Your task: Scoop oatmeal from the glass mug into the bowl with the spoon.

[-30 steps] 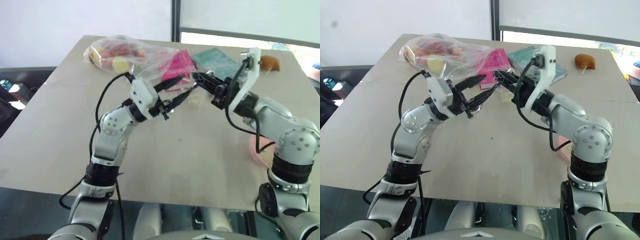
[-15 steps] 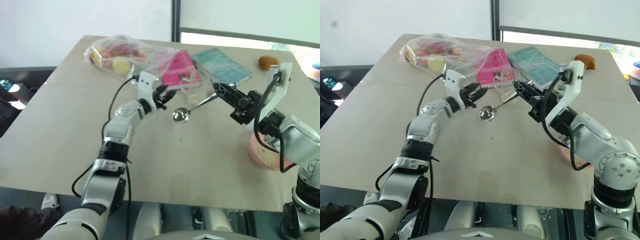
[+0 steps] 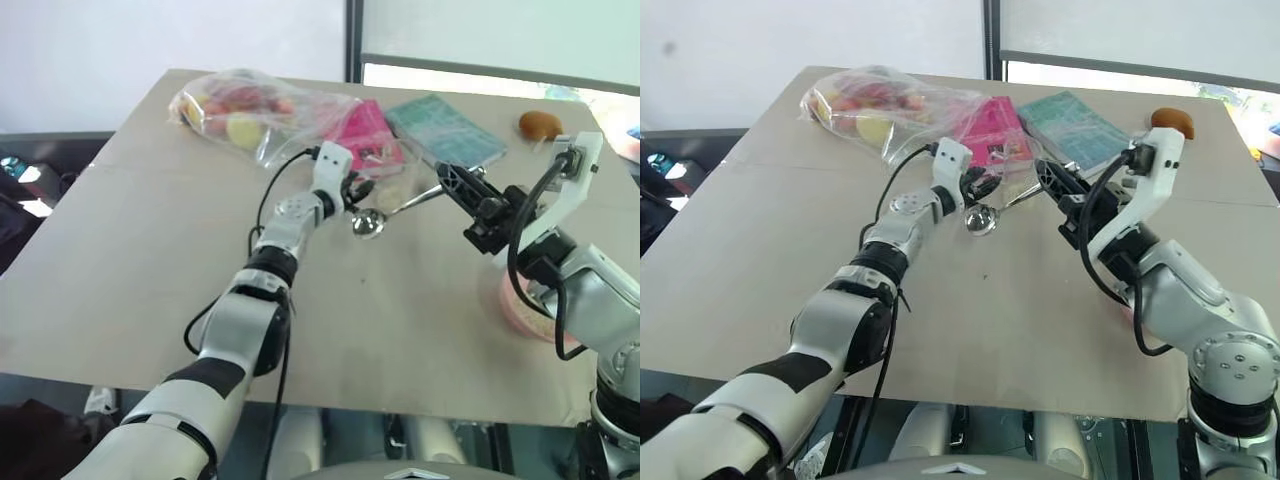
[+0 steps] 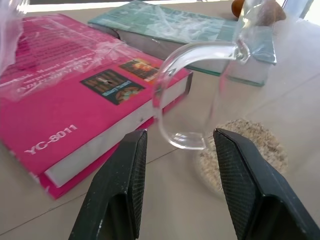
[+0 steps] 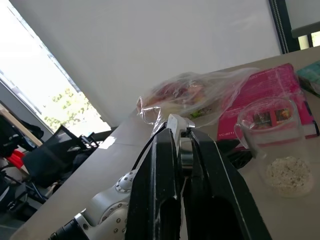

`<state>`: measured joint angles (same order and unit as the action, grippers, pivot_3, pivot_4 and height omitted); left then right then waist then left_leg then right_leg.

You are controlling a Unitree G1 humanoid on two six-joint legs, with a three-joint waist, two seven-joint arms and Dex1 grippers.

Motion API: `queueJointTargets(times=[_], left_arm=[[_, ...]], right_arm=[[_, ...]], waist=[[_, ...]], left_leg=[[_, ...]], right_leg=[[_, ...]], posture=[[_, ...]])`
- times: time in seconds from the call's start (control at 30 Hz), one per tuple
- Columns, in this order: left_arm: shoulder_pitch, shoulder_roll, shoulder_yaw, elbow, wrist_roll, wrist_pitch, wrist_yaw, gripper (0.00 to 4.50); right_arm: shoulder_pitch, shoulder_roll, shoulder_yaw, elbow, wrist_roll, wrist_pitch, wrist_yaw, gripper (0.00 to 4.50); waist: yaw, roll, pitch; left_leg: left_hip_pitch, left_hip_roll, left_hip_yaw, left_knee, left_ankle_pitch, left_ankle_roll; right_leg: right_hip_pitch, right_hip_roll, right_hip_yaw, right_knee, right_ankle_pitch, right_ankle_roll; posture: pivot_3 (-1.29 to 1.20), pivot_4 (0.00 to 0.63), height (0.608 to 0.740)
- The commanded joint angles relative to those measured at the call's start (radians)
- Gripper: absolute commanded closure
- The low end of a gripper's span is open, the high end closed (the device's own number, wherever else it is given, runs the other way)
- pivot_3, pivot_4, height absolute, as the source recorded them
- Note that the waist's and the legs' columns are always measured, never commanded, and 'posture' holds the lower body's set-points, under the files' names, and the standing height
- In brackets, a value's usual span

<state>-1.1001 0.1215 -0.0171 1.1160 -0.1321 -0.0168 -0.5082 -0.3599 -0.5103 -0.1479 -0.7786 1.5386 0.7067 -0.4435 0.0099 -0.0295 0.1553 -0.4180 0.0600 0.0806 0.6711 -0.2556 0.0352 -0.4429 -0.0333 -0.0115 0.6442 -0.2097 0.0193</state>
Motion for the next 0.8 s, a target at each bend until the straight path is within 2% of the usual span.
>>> queueJointTargets(times=[0.03,0.07,0.17,0.2,0.23,0.27,0.57,0.8], left_arm=[[-0.064,-0.016,0.036,0.044,0.009,-0.059,0.039,2.33],[-0.074,-0.022,0.042,0.057,0.012,-0.067,0.051,2.33],[-0.098,-0.041,0.062,0.093,0.015,-0.07,0.093,3.1],[-0.102,-0.046,0.067,0.098,0.017,-0.075,0.092,3.51],[-0.103,-0.049,0.069,0.102,0.02,-0.081,0.089,4.13],[-0.105,-0.052,0.071,0.105,0.023,-0.085,0.088,4.45],[-0.095,-0.059,0.101,0.065,0.011,-0.13,0.055,4.45],[-0.049,-0.085,0.086,-0.06,0.017,-0.226,0.004,4.45]], right_arm=[[0.006,-0.023,-0.007,-0.053,0.001,-0.047,-0.01,4.5],[0.01,-0.028,-0.008,-0.054,-0.001,-0.053,-0.011,4.5],[0.026,-0.042,-0.002,-0.062,-0.01,-0.065,-0.012,4.5],[0.029,-0.045,0.001,-0.065,-0.012,-0.07,-0.013,4.5],[0.032,-0.047,0.002,-0.066,-0.015,-0.076,-0.013,4.5],[0.034,-0.049,0.003,-0.066,-0.017,-0.08,-0.014,4.5],[0.001,-0.077,-0.005,-0.05,-0.048,-0.1,-0.029,4.5],[-0.099,-0.12,-0.019,0.001,-0.112,-0.105,-0.049,4.5]], waist=[[0.0,0.0,0.0],[0.0,0.0,0.0],[0.001,0.0,0.0],[0.001,0.0,0.0],[0.001,0.0,0.0],[0.001,0.0,0.0],[0.001,0.0,0.0],[0.002,0.0,0.0]], left_leg=[[0.0,0.0,0.0,0.0,0.0,0.0],[0.0,0.0,0.0,0.0,0.0,0.0],[0.0,0.0,0.0,0.0,0.0,0.0],[0.0,0.0,0.0,0.0,0.0,0.0],[0.0,0.0,0.0,0.0,0.0,0.0],[0.0,0.0,0.0,0.0,0.0,0.0],[0.0,0.0,0.0,0.0,0.0,0.0],[0.0,0.0,0.0,0.0,0.0,0.0]], right_leg=[[0.0,0.0,0.0,0.0,0.0,0.0],[0.0,0.0,0.0,0.0,0.0,0.0],[0.0,0.0,0.0,0.0,0.0,0.0],[0.0,0.0,0.0,0.0,0.0,0.0],[0.0,0.0,0.0,0.0,0.0,0.0],[0.0,0.0,0.0,0.0,0.0,0.0],[0.0,0.0,0.0,0.0,0.0,0.0],[0.0,0.0,0.0,0.0,0.0,0.0]], posture=[[0.0,0.15,0.74],[0.0,0.15,0.74],[0.0,0.15,0.74],[0.0,0.15,0.74],[0.0,0.15,0.74],[0.0,0.15,0.74],[0.0,0.15,0.74],[0.0,0.15,0.74]])
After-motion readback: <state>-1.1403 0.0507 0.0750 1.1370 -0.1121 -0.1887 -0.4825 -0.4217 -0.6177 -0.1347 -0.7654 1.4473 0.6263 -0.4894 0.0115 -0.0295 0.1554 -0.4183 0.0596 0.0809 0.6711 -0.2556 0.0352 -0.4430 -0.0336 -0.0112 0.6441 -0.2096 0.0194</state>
